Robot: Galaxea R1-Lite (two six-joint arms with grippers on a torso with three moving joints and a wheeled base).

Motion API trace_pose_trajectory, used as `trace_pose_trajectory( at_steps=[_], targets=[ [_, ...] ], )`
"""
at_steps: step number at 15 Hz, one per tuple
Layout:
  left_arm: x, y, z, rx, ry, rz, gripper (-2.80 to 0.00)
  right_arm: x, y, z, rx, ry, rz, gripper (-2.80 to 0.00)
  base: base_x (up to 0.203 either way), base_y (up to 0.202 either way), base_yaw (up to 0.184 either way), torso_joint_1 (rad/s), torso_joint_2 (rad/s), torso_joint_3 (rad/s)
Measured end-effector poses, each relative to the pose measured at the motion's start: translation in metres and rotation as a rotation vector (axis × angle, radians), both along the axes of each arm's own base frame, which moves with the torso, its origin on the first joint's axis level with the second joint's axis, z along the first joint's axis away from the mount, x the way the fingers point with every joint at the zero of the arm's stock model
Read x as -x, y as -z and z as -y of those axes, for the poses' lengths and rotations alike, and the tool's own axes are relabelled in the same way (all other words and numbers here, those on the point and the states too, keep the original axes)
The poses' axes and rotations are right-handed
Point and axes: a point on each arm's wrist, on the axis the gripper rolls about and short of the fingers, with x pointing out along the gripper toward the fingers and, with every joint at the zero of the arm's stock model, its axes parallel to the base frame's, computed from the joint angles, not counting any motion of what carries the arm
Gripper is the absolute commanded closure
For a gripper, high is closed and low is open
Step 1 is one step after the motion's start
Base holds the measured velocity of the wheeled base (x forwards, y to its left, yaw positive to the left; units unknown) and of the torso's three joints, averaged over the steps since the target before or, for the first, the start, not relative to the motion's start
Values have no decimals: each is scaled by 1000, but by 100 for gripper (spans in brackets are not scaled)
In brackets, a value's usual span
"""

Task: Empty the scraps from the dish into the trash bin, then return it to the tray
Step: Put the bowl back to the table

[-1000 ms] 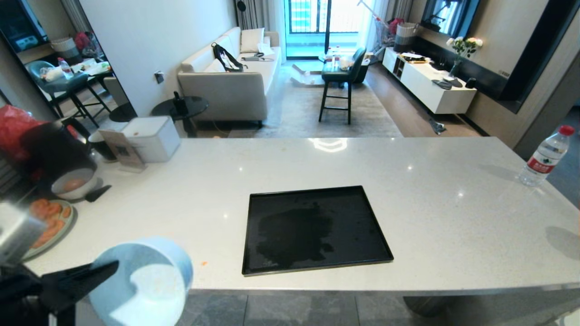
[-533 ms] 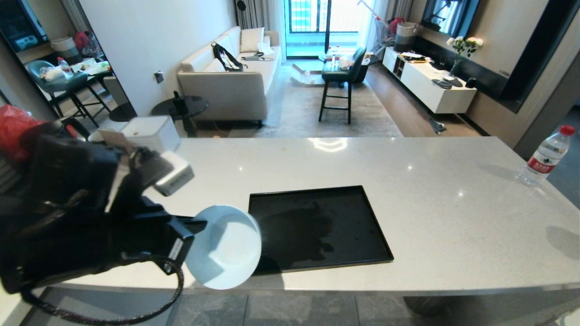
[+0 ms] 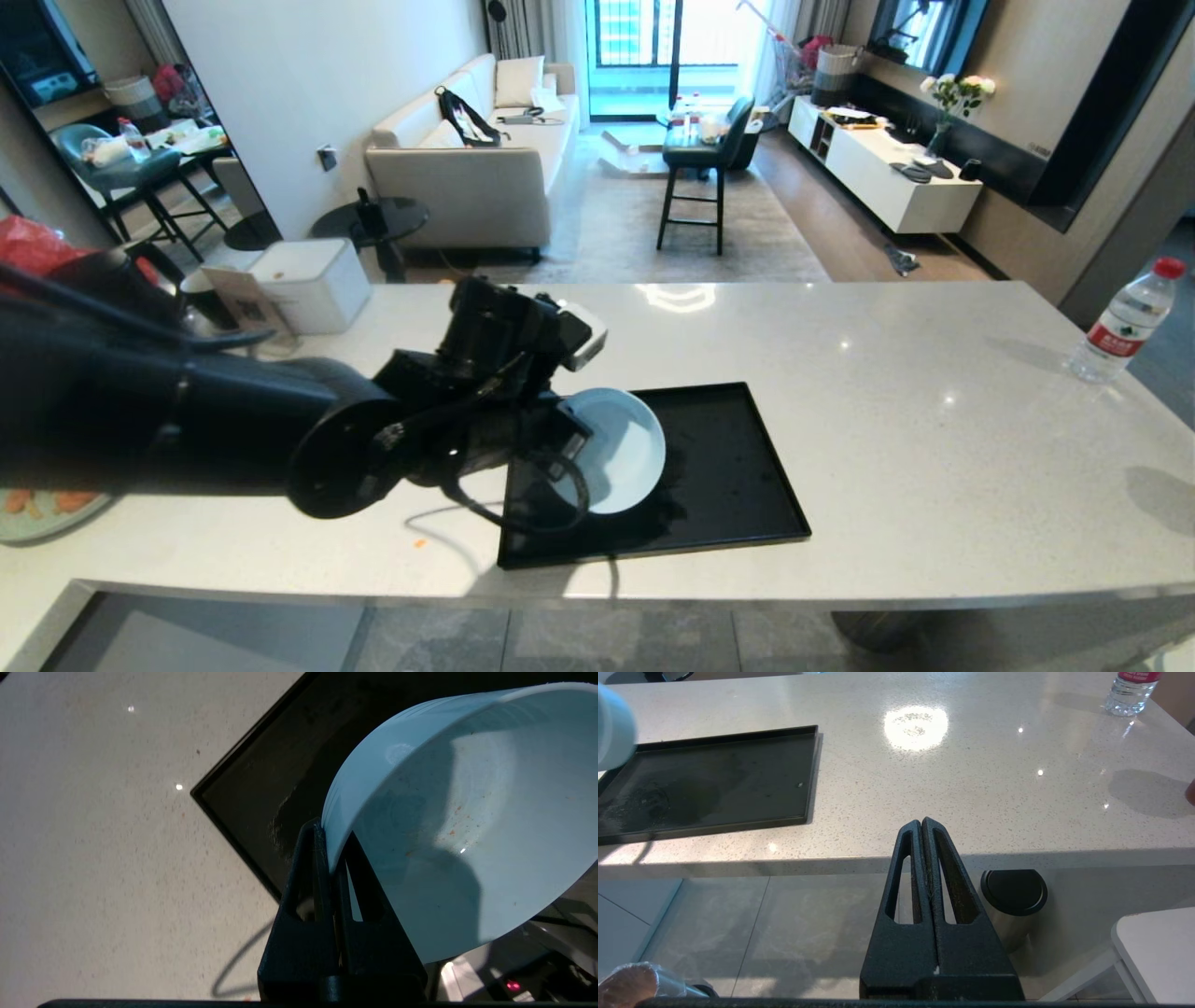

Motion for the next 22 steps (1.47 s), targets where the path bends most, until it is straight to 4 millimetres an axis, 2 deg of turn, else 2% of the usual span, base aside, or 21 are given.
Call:
trace_pose_trajectory(
  at_steps=[4,9,14,19,22],
  targets=[
    [-33,9,30,-86,52,5,0,0,0,0,0,0,0,0,0,0,0,0,0,0],
    [-56,7,47,-237,134,-17,0,0,0,0,0,0,-1,0,0,0,0,0,0,0],
    [-77,-14,50,-408,223,-56,0,0,0,0,0,0,0,0,0,0,0,0,0,0],
    [-93,6,34,-573,301,-160,0,0,0,0,1,0,0,0,0,0,0,0,0,0],
    [-94,13,31,-645,360,-185,0,0,0,0,0,0,0,0,0,0,0,0,0,0]
  ],
)
